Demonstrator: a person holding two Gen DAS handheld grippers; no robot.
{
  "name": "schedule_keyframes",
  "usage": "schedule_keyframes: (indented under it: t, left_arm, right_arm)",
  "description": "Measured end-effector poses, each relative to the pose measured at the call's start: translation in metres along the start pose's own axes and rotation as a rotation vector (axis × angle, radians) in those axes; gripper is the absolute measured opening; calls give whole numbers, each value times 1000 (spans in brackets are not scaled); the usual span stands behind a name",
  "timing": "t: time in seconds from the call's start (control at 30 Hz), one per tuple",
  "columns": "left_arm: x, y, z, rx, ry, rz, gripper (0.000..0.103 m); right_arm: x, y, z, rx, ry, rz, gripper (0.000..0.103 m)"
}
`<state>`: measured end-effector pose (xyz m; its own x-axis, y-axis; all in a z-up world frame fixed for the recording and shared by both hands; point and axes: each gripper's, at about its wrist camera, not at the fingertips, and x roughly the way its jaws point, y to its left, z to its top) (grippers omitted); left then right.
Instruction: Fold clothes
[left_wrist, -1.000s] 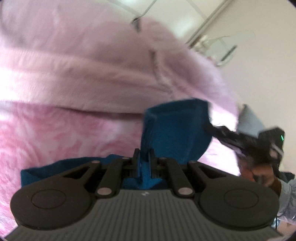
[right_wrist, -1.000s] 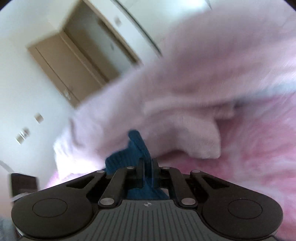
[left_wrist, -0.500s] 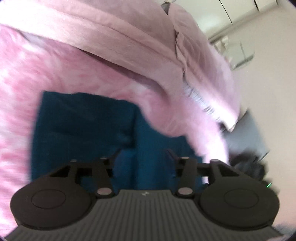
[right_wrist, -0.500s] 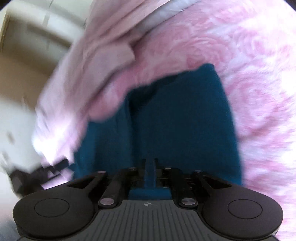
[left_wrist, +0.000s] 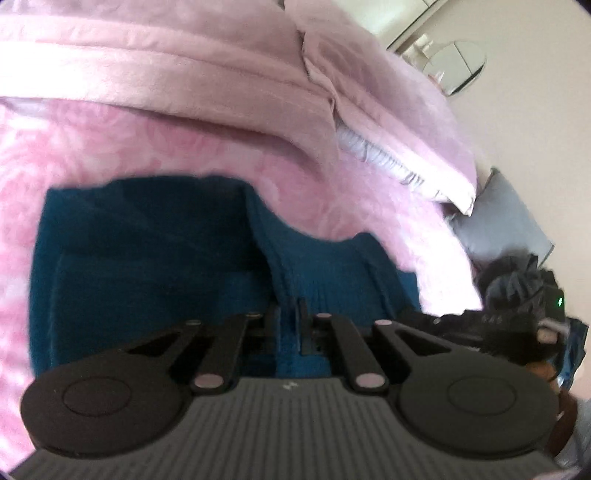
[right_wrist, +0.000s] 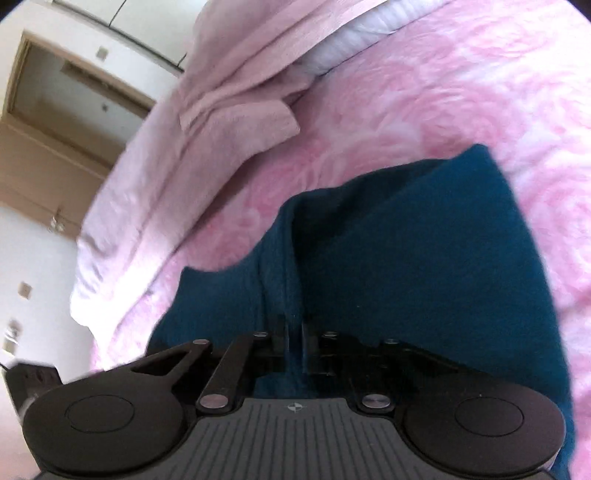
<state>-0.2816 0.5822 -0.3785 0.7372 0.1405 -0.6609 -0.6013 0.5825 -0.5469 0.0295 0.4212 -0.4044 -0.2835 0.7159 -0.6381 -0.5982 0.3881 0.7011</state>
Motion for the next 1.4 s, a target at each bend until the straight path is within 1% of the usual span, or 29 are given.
schedule_keyframes:
  t: [0.03, 0.07, 0.1, 0.13, 0.17, 0.2, 0.23, 0.27, 0.33, 0.37, 0.43, 0.47, 0.5, 0.53, 0.57, 0.63, 0.67, 0.7, 0.73, 0.8, 0.93, 1.03, 1.13, 1.2, 1.23, 1.3, 1.33, 1.37, 1.4]
  left_arm:
    - [8, 1, -9, 7, 43, 41, 5]
    - [17, 3, -18, 15, 89, 85, 6]
    - [21, 3, -21, 21, 93, 101, 8]
    - [18, 2, -20, 12, 82, 110, 11]
    - [14, 0, -18, 2, 70, 119, 12]
    - [11, -3, -15, -8, 58, 128, 12]
    - [3, -7, -13, -1, 24, 151, 13]
    - [-5, -12, -11, 17, -4, 166, 13]
    - [-18, -25, -9, 63, -56, 194, 13]
    - [-21, -31, -8, 93, -77, 199, 13]
    - [-14, -44, -12, 138, -76, 191, 13]
    - [-4, -46, -18, 173, -49, 208, 13]
    - [7, -49, -26, 209, -20, 228, 16]
    - [18, -51, -33, 245, 10, 247, 16]
    - [27, -48, -44, 272, 15, 278, 16]
    - [17, -46, -52, 248, -39, 267, 15]
    - [11, -46, -51, 231, -64, 252, 14]
    - [5, -46, -49, 215, -89, 238, 14]
    - [-1, -47, -47, 222, -118, 230, 14]
    - [-7, -47, -39, 253, -138, 233, 14]
    - [-13, -49, -7, 264, -166, 249, 14]
    - [2, -54, 27, 300, -201, 264, 14]
    - [20, -51, 47, 345, -228, 276, 14]
    - [39, -47, 55, 374, -215, 287, 14]
    - [51, -39, 53, 387, -193, 313, 14]
    - [74, -22, 50, 412, -146, 367, 15]
    - [83, -9, 45, 394, -119, 372, 16]
    - [83, -1, 42, 369, -141, 349, 17]
    - [81, 6, 38, 342, -168, 324, 18]
  right_arm:
    - [-2, -5, -3, 22, 18, 0, 4]
    - [3, -7, -9, 23, 45, -30, 5]
    - [8, -10, -14, 24, 73, -61, 5]
    - [12, -12, -19, 23, 92, -85, 5]
    - [10, -8, -20, 6, 75, -87, 5]
    - [5, -1, -18, -31, 62, -108, 5]
    - [0, 7, -17, -68, 48, -130, 5]
    - [-5, 14, -16, -107, 31, -151, 6]
    - [-16, 32, -21, -229, -45, -204, 6]
    - [-18, 40, -25, -291, -74, -208, 6]
    - [-15, 53, -36, -407, -115, -193, 6]
    - [-7, 55, -43, -446, -91, -188, 6]
    - [1, 57, -50, -485, -67, -183, 6]
    - [9, 57, -58, -519, -47, -183, 6]
    - [14, 54, -66, -529, -42, -204, 6]
    - [23, 48, -81, -546, -33, -244, 6]
    - [17, 51, -84, -539, -40, -260, 6]
    - [11, 55, -87, -534, -54, -272, 6]
    - [5, 56, -89, -534, -90, -269, 6]
    - [3, 61, -86, -519, -122, -273, 6]
    - [0, 69, -77, -491, -185, -280, 6]
    - [-2, 72, -49, -500, -219, -279, 6]
    - [9, 77, -19, -529, -246, -266, 6]
    - [23, 82, 1, -556, -253, -248, 6]
    - [33, 84, 8, -587, -246, -250, 6]
    - [56, 81, 15, -642, -216, -284, 6]
    - [72, 73, 17, -654, -177, -316, 6]
    - [84, 62, 17, -653, -139, -347, 6]
    - [93, 49, 14, -651, -118, -357, 6]
